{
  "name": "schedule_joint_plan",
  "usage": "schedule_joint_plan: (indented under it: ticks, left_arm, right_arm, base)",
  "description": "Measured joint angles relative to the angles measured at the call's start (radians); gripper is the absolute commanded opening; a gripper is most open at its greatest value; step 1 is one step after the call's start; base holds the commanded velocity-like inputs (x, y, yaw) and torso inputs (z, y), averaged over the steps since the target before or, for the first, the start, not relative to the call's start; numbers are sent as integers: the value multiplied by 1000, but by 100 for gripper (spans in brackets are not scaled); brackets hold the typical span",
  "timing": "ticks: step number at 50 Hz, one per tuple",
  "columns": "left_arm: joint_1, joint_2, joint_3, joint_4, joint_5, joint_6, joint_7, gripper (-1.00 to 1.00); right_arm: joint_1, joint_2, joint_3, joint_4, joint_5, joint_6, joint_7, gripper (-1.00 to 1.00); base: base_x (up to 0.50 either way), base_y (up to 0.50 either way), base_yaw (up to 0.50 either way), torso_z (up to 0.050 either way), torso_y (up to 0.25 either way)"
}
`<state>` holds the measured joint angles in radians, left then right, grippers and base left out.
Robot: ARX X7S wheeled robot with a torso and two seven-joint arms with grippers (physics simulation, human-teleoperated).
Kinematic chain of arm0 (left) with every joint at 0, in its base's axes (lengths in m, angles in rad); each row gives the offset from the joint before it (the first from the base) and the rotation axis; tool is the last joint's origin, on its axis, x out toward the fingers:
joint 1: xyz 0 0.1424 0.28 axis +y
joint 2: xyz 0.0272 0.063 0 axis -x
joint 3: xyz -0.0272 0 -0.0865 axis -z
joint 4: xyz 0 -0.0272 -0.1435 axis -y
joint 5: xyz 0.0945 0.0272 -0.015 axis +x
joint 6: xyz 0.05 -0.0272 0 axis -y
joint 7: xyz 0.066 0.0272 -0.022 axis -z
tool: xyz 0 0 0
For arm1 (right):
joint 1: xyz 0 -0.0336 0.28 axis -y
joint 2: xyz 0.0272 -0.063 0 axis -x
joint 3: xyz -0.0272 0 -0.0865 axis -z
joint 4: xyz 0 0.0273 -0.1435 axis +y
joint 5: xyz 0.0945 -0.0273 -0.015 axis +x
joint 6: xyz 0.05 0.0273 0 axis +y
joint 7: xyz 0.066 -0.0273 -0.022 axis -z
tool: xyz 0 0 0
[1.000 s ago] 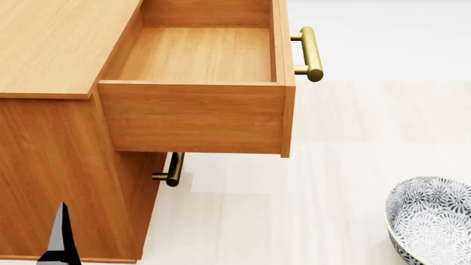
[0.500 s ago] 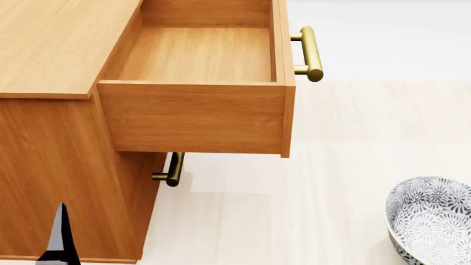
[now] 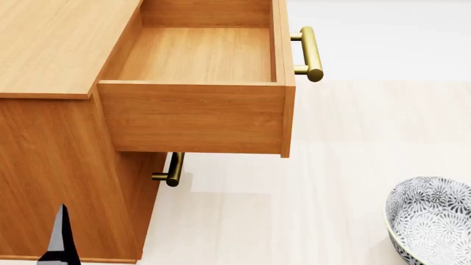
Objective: Put the ketchup in the top drawer of the cabinet.
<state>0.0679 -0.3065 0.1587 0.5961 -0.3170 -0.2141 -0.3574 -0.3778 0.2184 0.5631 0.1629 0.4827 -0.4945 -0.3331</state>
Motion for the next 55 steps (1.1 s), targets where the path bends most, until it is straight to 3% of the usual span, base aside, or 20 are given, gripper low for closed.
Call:
schedule_joint_plan:
  ticks: [55]
  left_arm:
    - [7,-12,-5,-24,-28,31,-12,100]
  right_arm:
    - [32,0,-38,19,-81,-2,52,100]
  base:
    - [0,0,0,0,0]
